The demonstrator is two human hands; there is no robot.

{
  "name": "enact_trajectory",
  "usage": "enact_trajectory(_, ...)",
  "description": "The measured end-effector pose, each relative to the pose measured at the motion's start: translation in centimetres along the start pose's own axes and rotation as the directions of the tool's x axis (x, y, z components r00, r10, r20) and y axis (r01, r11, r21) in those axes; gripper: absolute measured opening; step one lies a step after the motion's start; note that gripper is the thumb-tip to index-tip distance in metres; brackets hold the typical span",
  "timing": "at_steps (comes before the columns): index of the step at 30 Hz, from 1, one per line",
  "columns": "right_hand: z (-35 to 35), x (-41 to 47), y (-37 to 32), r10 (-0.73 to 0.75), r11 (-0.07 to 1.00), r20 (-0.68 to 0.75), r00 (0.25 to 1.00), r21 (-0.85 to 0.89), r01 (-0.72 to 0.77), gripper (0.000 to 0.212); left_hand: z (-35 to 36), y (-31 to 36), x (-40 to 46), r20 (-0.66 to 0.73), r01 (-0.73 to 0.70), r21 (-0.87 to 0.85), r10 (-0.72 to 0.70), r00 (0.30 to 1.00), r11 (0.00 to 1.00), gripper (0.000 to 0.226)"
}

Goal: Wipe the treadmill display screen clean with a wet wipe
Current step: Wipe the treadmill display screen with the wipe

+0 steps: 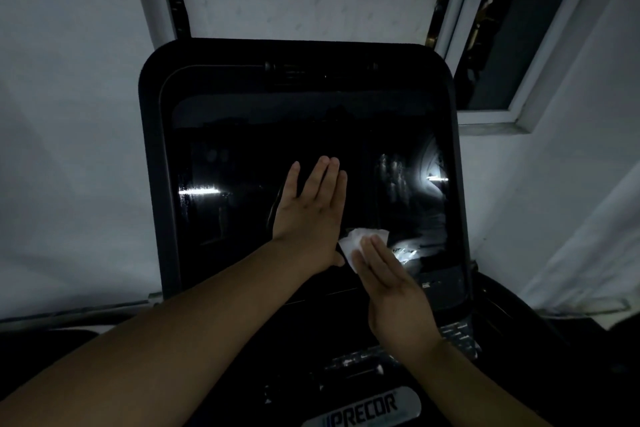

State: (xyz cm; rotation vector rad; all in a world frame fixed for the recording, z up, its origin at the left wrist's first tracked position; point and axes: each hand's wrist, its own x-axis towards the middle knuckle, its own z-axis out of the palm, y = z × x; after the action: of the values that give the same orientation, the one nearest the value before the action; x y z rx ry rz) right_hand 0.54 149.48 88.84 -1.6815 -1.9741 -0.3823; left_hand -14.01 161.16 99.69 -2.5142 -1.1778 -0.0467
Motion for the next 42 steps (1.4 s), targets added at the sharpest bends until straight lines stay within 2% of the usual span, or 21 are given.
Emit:
enact_trajectory(6,-1.0,1.7,0.6,-0.009,0.999,-0.016,1.000,-0.038,0.008,0.056,-0.1,0.2,0.1,0.015,0.010,0.025,-0.010,1.000,1.000,0.142)
enact_trajectory(12,-3.6,10.1,4.3,0.011,0.985,0.007,1.000,-0.173,-0.010,0.064,-0.3,0.4,0.1,0.030,0.017,0.040,-0.018,0.999,0.999,0.141)
enact_trajectory(17,-5.7,14.5,5.6,0.013,0.986,-0.032,0.999,-0.166,-0.019,0.059,-0.5,0.4,0.0,0.039,0.031,0.027,-0.032,0.999,0.999,0.143)
enact_trajectory(22,-5.2,12.2,4.7,-0.011,0.985,-0.025,1.000,-0.174,0.006,0.058,-0.5,0.3,0.0,0.041,0.028,0.031,-0.029,0.999,0.999,0.142)
enact_trajectory(25,-3.9,7.5,3.6,-0.025,0.986,-0.003,1.000,-0.163,0.024,0.063,-0.4,0.3,0.0,0.036,0.023,0.026,-0.024,0.999,0.999,0.143)
enact_trajectory(29,-1.5,0.6,1.7,-0.001,0.998,0.005,1.000,-0.069,0.002,0.056,-0.4,0.4,0.0,0.032,0.023,0.032,-0.024,0.999,0.999,0.144)
enact_trajectory(33,-0.3,-2.8,0.9,-0.001,0.998,0.042,0.999,-0.063,0.004,0.052,-0.3,0.4,-0.1,0.025,0.024,0.042,-0.025,0.999,0.999,0.143)
enact_trajectory(37,-0.3,-2.8,1.0,-0.003,0.998,0.025,1.000,-0.059,0.004,0.050,-0.1,0.4,-0.1,0.021,0.022,0.043,-0.023,1.000,0.999,0.144)
enact_trajectory(42,-2.1,2.8,3.3,0.034,0.994,-0.023,0.999,-0.105,-0.036,0.061,-0.3,0.4,0.0,0.027,0.025,0.032,-0.025,0.999,0.999,0.145)
